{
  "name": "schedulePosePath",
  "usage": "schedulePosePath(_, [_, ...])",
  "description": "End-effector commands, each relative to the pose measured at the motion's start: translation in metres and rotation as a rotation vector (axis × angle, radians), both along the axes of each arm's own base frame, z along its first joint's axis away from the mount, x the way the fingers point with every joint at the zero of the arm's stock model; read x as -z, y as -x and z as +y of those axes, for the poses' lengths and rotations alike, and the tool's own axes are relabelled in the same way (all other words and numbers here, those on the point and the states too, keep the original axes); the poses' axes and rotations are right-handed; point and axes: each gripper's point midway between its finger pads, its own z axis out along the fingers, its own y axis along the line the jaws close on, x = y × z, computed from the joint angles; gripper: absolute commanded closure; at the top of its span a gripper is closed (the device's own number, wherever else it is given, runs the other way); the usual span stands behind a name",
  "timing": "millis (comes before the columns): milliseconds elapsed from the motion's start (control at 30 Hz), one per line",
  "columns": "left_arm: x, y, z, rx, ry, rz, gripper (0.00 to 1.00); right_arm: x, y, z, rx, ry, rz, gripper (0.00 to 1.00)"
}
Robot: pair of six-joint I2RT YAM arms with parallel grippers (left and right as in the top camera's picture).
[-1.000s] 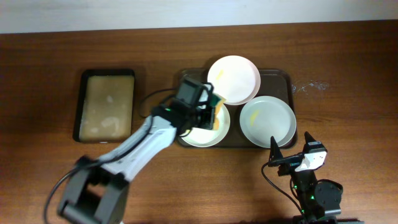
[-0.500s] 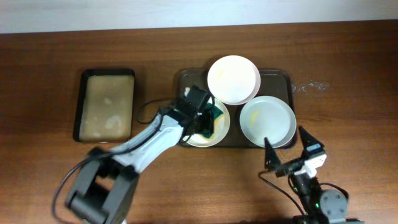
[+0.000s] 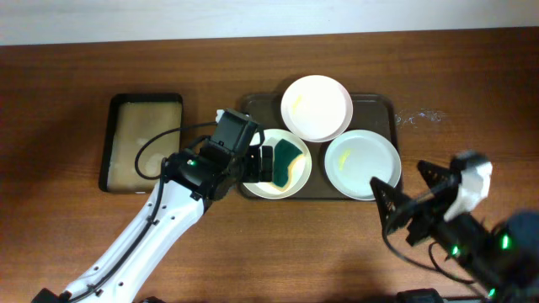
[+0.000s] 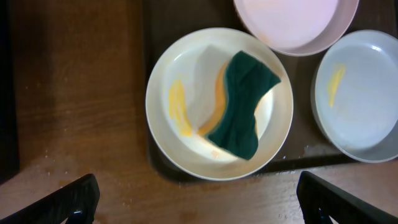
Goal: Clean dirty plates on tray and stack at the side
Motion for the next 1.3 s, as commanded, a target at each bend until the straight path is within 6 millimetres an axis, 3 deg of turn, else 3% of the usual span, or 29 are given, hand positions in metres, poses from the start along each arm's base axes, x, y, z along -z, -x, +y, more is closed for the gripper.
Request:
schedulePosePath(0, [0.002,0.002,-0.004,0.095,-0.022,-0.003,0.00,-0.010,-0.010,0.036,-0.197,-0.131,0.127,0.16])
schedulePosePath(33, [0.002,0.002,-0.003,0.121,-0.036,-0.009,0.00,-0.001,-0.022,0.034,-0.171,-0.143,0.181,0.35])
schedulePosePath(67, [0.002,0.002,-0.003,0.144,-0.050,-0.015,0.00,0.015,-0.037,0.025,-0.083,-0.141,0.261,0.44])
schedulePosePath(100, [0.002,0.002,-0.003,0.161,-0.059,-0.019,0.00,0.031,-0.048,0.015,-0.011,-0.122,0.320,0.45])
schedulePosePath(133, [0.003,0.002,-0.003,0.176,-0.068,-0.021,0.00,0.059,-0.060,0.004,0.080,-0.086,0.427,0.43])
schedulePosePath(167, [0.004,0.001,-0.003,0.184,-0.074,-0.020,0.00,0.081,-0.066,0.003,0.098,-0.057,0.516,0.44])
schedulePosePath(233, [0.008,0.000,-0.004,0.186,-0.078,-0.012,0.00,0.123,-0.072,0.016,0.091,-0.018,0.694,0.44])
schedulePosePath(300, [0.021,-0.005,-0.007,0.186,-0.087,0.007,0.00,0.176,-0.087,0.034,0.170,0.086,0.852,0.42])
schedulePosePath(400, [0.036,-0.007,-0.009,0.187,-0.105,0.042,0.04,0.216,-0.103,0.055,0.231,0.136,0.921,0.40])
schedulePosePath(433, [0.043,-0.008,-0.009,0.188,-0.113,0.060,0.05,0.237,-0.109,0.058,0.286,0.149,0.967,0.41])
schedulePosePath(567, [0.048,-0.009,-0.008,0.186,-0.121,0.069,0.06,0.288,-0.130,0.078,0.275,0.117,1.043,0.52])
schedulePosePath(667, [0.047,-0.016,0.002,0.152,-0.116,0.064,0.07,0.304,-0.134,0.079,0.278,0.127,1.058,0.57])
schedulePosePath(800, [0.049,-0.026,0.015,0.096,-0.044,0.091,0.12,0.320,-0.124,0.075,0.284,0.144,1.087,0.60])
schedulePosePath(933, [0.054,-0.030,0.010,0.107,0.010,0.112,0.14,0.343,-0.118,0.080,0.250,0.102,1.070,0.64])
schedulePosePath(1167, [0.089,-0.036,0.006,0.109,-0.009,0.172,0.16,0.347,-0.118,0.084,0.209,0.096,1.048,0.66])
schedulePosePath(1200, [0.090,-0.036,0.001,0.131,0.008,0.173,0.21,0.350,-0.116,0.083,0.209,0.100,1.054,0.67])
schedulePosePath(1267, [0.091,-0.035,-0.014,0.196,0.065,0.175,0.25,0.356,-0.113,0.077,0.228,0.117,1.050,0.76])
